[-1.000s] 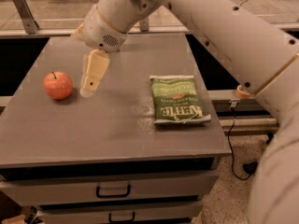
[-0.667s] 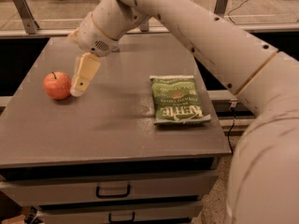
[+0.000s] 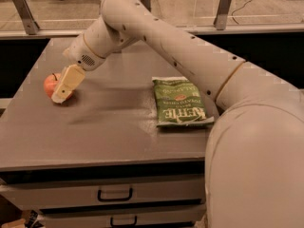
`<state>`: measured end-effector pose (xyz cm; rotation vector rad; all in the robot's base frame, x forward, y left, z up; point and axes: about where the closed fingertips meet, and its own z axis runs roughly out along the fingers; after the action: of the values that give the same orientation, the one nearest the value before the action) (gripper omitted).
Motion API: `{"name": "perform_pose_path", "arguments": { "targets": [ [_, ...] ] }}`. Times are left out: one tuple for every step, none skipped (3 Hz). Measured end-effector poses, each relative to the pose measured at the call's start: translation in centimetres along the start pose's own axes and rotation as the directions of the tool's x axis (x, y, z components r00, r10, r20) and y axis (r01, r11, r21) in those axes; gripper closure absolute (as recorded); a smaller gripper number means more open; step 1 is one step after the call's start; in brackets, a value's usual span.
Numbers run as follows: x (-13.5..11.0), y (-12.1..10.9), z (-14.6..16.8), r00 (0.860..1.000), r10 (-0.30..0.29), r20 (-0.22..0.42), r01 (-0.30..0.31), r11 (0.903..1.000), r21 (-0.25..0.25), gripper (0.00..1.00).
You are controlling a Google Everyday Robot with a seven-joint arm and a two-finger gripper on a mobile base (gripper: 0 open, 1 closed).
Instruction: Move apple near blue plastic bottle
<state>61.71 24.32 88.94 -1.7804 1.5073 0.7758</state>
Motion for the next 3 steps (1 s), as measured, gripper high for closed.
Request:
{"name": "perform_pose_path", "arguments": {
  "targets": [
    [0.1, -0.2, 2.8, 0.995, 0.09, 0.038, -0.089, 0.9956, -0.029, 0.0],
    [1.3, -0.2, 4.0, 0.987, 0.154, 0.043, -0.153, 0.9879, -0.024, 0.18],
    [1.7, 0.3, 3.8, 0.982, 0.183, 0.055, -0.182, 0.983, -0.021, 0.41]
  ]
}}
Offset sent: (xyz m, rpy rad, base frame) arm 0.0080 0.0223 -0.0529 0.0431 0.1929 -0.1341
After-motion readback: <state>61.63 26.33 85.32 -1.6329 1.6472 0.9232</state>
